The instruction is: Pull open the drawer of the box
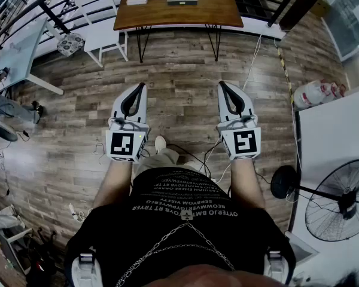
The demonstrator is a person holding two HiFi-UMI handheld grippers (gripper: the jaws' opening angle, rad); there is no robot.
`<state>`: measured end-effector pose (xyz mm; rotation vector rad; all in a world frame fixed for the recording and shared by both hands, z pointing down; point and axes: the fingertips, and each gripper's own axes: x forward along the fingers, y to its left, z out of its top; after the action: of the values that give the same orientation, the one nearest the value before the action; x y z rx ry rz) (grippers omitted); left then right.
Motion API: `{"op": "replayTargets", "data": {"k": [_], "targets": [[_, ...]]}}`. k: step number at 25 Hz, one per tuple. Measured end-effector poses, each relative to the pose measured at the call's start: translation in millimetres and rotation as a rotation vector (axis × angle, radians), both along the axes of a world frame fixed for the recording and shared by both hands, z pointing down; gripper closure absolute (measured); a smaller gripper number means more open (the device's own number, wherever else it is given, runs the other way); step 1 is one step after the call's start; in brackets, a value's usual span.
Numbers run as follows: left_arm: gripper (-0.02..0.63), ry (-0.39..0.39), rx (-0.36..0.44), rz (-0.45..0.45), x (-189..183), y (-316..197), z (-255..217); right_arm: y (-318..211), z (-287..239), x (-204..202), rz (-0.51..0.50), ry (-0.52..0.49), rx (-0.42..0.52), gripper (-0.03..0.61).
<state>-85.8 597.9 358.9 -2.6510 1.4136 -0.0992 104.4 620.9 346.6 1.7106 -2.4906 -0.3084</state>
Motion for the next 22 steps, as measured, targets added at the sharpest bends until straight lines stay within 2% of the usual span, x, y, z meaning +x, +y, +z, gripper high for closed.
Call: {"op": "replayTargets", "data": {"k": [7, 12, 16, 22], "targets": [[0.615, 0.008, 0.002, 0.04, -14, -28, 0, -28, 16, -21, 0.013, 0.007, -0.033, 0.581], [0.615, 0.0, -0.01, 0.057, -26, -66, 6, -63, 19, -39, 0.007, -0.016, -0.039, 0.581], [0.615, 0.021, 0.019, 0.071, -35, -98, 1, -91, 21, -52, 0.014, -0.015, -0.042, 0.581], [0.614, 0.012, 0.056, 0.104, -50, -149, -5, -139, 15, -70, 0.033, 0.001, -0.042, 0.581]]}}
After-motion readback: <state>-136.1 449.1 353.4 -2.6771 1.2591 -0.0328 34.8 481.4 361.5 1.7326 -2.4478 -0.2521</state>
